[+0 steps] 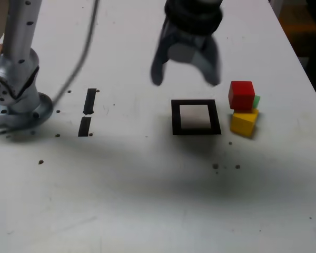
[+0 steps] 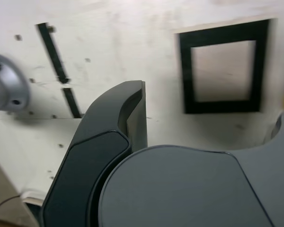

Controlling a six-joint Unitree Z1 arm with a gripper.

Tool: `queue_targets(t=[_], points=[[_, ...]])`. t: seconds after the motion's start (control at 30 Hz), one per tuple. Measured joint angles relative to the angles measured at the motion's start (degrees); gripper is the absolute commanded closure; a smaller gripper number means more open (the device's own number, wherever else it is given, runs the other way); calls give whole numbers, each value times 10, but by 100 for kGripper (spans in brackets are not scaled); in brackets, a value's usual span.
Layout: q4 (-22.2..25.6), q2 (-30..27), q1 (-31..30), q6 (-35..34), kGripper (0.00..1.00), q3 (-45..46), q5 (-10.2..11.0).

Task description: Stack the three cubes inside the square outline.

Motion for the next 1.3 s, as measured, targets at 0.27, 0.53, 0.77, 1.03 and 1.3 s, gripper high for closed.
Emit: queue_targets(t=[0.27, 0.53, 0.77, 1.03, 1.3], points=[[-2, 8, 0, 3, 4, -184, -8], [-18, 51, 5, 6, 4, -171, -16], [-52, 90, 29, 27, 10, -151, -30], [-97, 129, 54, 46, 35, -103, -39], [-120, 131, 51, 44, 60, -116, -45]])
